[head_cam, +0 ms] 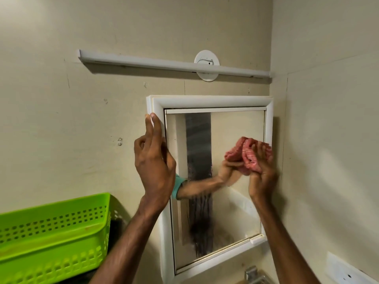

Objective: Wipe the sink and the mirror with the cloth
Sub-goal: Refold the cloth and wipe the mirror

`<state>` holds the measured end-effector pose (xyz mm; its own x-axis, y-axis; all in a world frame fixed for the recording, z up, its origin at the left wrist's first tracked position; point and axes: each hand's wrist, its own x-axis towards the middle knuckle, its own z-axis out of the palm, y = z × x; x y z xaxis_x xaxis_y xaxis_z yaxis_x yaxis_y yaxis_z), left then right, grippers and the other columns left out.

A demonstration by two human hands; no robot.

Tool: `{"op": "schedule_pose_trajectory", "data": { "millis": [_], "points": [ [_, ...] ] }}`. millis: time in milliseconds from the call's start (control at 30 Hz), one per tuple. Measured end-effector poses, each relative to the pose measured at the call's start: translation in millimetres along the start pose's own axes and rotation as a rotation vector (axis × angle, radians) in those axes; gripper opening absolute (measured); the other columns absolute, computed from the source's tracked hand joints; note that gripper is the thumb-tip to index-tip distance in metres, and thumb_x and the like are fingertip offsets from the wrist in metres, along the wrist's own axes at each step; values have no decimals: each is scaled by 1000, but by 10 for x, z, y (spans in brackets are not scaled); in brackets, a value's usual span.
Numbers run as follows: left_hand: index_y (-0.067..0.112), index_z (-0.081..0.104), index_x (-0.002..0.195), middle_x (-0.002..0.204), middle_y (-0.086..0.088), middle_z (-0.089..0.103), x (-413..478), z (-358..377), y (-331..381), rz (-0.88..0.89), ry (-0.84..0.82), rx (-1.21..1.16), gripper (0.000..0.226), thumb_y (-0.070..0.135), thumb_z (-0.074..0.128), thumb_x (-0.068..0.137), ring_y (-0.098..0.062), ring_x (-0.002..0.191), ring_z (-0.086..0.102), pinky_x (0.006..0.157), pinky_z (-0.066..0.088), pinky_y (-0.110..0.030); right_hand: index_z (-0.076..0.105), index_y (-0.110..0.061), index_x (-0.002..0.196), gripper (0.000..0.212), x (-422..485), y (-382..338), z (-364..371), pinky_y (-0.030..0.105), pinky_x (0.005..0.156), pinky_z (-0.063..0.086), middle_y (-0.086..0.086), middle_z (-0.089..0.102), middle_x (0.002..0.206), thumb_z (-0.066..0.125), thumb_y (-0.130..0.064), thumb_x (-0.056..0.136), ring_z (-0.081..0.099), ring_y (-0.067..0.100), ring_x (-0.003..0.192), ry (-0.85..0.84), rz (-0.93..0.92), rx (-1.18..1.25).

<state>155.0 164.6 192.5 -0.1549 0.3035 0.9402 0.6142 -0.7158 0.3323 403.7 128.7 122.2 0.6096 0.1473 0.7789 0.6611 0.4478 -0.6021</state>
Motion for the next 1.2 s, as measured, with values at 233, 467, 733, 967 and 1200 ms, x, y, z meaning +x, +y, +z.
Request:
{"op": "schedule_pose_trajectory", "data": {
  "millis": [233,467,733,967,1200],
  "points": [
    [23,29,159,158,3,46,-37,41,51,-37,69,-79,86,-6,53,82,-19,116,50,92,26,-1,62,-12,141,46,-920,-532,675,64,125,26,0,46,161,61,-5,95,36,20,156,-588,-627,11],
    [19,22,161,157,-5,47,-120,18,-114,63,7,-94,86,-10,57,88,-24,131,54,106,42,-26,58,-15,143,42,-324,-34,127,40,128,32,2,55,154,52,-14,101,44,28,151,-384,-373,5],
    [25,18,157,159,-3,44,-134,27,-42,35,51,-121,88,-11,54,86,-23,129,54,104,41,-22,59,-14,138,43,-319,-48,65,17,117,40,-1,62,146,59,3,99,54,19,142,-81,10,121],
    [11,36,157,155,-6,49,-143,63,-130,61,98,-230,67,-5,55,94,-23,135,56,107,48,-39,49,-26,151,56,-937,-238,449,52,131,19,-5,41,165,55,-7,98,36,19,156,-651,-682,-54],
    [14,32,159,164,4,35,-160,61,-244,96,37,-321,70,-7,53,95,-8,150,37,116,44,-39,62,-7,137,37,-205,295,-205,20,109,50,20,63,142,58,-5,100,62,16,135,-78,67,105]
  ]
}}
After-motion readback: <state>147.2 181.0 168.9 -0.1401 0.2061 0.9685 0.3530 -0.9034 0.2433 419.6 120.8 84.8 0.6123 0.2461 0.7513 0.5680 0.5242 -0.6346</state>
